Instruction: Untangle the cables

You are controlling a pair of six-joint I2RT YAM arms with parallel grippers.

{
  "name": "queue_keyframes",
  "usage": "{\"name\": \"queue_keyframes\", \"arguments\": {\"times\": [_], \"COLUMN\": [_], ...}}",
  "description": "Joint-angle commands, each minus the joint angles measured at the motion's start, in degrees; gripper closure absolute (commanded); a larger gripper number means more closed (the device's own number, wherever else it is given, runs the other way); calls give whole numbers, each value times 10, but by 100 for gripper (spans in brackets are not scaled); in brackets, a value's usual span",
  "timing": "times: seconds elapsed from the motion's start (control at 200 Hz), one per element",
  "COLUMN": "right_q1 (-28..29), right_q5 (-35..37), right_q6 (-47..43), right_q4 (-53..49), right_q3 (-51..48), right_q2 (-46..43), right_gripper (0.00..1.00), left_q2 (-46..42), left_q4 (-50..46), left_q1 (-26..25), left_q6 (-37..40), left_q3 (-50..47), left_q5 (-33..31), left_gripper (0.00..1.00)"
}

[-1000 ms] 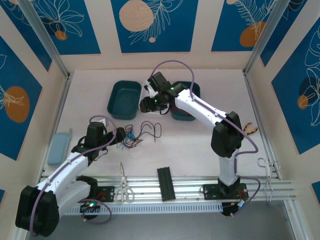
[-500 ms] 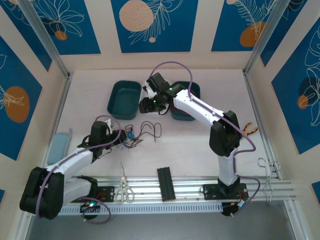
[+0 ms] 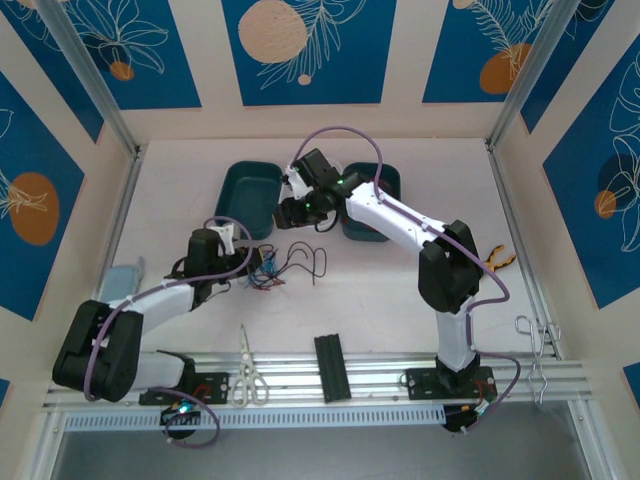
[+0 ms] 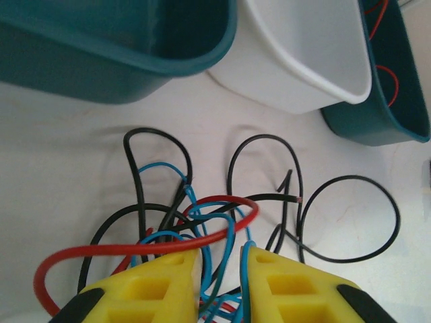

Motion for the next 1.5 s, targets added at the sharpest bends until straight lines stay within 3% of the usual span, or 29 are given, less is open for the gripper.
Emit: {"name": "queue_keyframes", "arguments": {"times": [0.0,0.23,0.515,0.765,1.06,1.496], "right_q1": [9,31,52,74,90,106], "right_q5": [-20,24,64,70,72,113], "right_q6": [-32,-92,-146,-187,-219,-244], "right_q4": [7,-4,-42,-70,-93,-112], "right_q3": [7,27,88,129,136,165], "right_q2": [24,54,110,145,157,184], "right_gripper": [56,63,68,69,68,58], "left_q2": [-43,-148,-266,-236,-196,-156], "left_q4": [-47,-203,-278,-282,-238,-190], "left_q1": [4,5,5,12,19,22], "left_q6": [14,9,-13,-17,-22,-38], "left_q3": [17,16,-14,-21,-34,-47], "left_q5": [-17,-102,-206,-212,-179,-147], "left_gripper": [74,51,26,20,20,20]}}
